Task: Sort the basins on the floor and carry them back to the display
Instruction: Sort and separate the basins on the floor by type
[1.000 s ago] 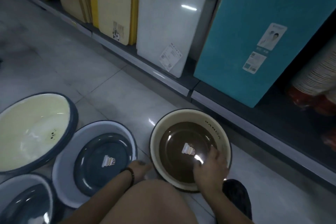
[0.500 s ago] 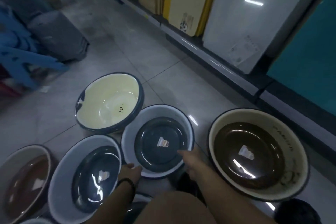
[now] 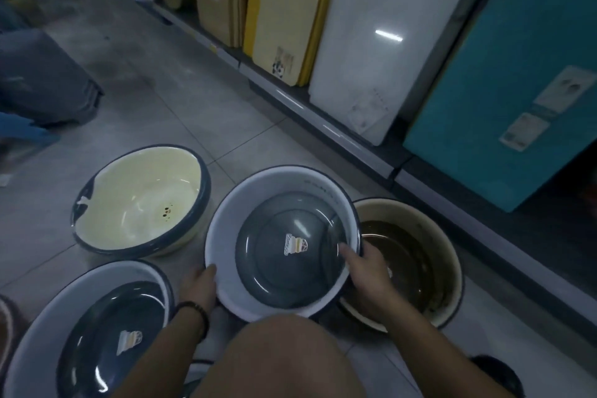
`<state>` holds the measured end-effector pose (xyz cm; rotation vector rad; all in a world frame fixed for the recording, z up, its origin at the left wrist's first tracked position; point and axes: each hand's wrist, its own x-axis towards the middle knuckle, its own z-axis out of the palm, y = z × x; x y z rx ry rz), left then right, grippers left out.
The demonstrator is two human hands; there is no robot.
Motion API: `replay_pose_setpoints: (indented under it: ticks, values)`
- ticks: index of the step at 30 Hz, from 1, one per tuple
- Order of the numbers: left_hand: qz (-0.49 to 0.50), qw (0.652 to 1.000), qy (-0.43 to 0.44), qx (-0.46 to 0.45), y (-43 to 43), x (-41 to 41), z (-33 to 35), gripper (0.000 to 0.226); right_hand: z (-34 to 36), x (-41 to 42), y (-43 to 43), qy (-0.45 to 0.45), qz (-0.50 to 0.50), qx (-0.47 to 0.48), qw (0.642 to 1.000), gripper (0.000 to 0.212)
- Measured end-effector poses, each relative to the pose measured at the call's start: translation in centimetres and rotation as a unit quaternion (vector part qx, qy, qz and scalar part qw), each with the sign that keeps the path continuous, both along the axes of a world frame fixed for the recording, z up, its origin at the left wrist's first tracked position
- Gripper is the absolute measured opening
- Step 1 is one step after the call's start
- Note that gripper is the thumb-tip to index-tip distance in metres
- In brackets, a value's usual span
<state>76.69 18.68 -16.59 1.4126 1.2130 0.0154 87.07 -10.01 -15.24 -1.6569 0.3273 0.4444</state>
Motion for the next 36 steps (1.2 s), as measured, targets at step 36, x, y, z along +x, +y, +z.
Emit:
replay_pose_setpoints:
  ticks: [36]
  values:
    - [-0.321, 0.913, 0.059, 0.247, -19.8, 12.7, -5.9, 0.035, -8.5, -2.6, -18.3, 0.009, -0.179, -0.229, 0.957, 0.025]
